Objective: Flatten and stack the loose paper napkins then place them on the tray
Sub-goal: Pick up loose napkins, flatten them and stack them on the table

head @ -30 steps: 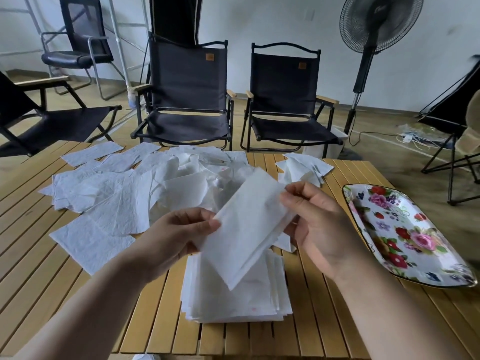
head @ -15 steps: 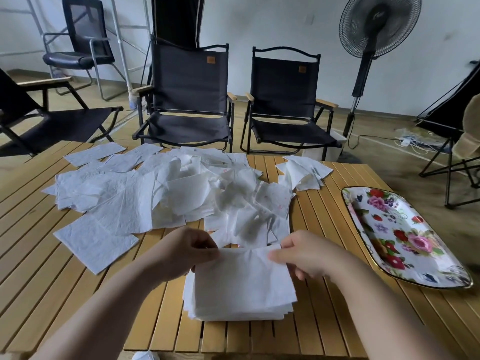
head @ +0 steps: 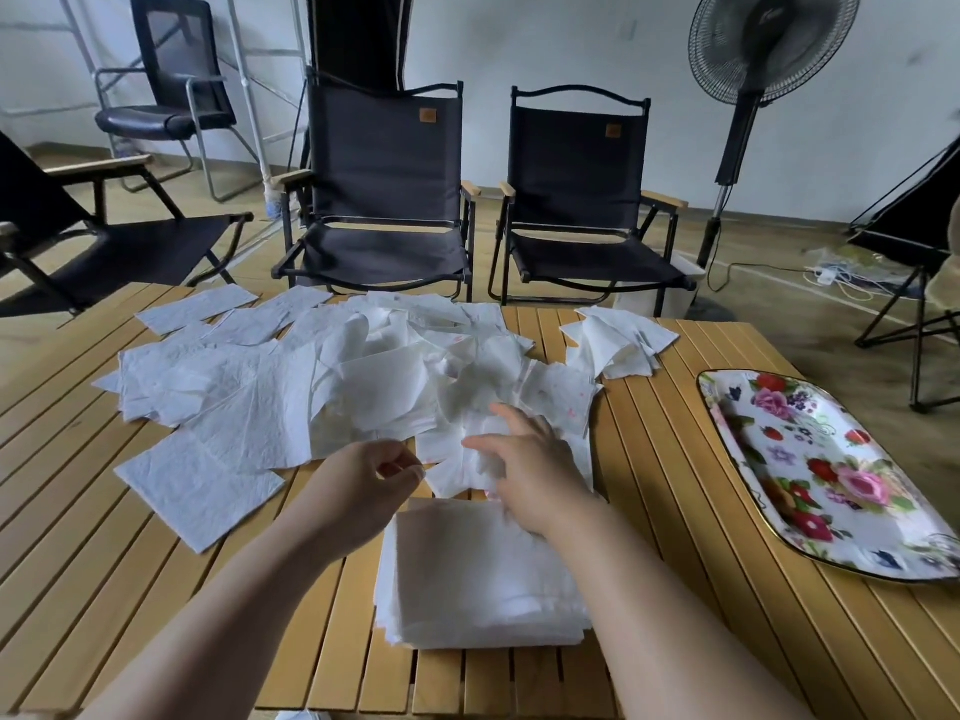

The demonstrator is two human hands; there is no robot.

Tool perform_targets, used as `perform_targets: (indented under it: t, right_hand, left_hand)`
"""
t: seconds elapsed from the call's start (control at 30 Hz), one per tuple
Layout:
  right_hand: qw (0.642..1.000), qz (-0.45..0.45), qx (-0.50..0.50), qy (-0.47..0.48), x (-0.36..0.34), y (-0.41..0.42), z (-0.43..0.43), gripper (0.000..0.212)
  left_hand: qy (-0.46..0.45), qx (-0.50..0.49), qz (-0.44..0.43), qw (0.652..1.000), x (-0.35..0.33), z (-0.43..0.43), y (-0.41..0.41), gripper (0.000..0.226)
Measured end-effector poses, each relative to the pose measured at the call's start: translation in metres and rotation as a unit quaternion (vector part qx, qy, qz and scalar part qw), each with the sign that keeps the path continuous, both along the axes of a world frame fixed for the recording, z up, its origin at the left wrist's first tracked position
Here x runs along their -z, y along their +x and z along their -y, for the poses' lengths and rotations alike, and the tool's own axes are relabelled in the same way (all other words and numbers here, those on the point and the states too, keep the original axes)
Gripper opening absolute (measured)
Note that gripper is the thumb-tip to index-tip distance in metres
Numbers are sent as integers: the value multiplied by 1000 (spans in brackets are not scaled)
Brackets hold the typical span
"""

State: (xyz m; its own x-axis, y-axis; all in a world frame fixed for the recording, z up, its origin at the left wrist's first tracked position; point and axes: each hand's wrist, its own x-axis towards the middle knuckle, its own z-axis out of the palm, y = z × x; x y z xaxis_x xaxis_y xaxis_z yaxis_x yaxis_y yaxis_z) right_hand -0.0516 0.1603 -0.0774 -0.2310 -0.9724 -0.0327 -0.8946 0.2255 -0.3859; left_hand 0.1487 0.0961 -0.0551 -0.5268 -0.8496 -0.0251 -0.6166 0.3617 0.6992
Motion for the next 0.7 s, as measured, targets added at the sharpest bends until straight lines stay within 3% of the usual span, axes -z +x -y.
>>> perform_targets:
  t: [0.1,0.23,0.33,0.43,0.57,0.63,0.7]
  right_hand:
    - [997,12,50,-65,9,-3,4,25]
    - [978,89,101,-158,5,-10,2,7]
    - [950,197,124,-207,-16,-8,-7,10]
    - [919,324,103,-200,-39,-1,-20,10]
    - [819,536,64,-192,-57,6,-39,11]
    - [794,577,56,-181,-60,7,-46,10]
    - [803,566,53,-176,-61,5,-51,6]
  left_hand:
    - [2,-3,-4,1000,1,0,1,14]
    - [-1,-2,-10,1000,1,-2,3,13]
    - [-3,6,-34,999,-2,-2,2,10]
    - [28,24,-76,996,-6,-4,1,26]
    - [159,65,-196,965,-15,-12,-1,43]
    - [197,75,-246,946,-18,-15,-2,39]
    - [194,75,-271,940,-22,-16,-3,22]
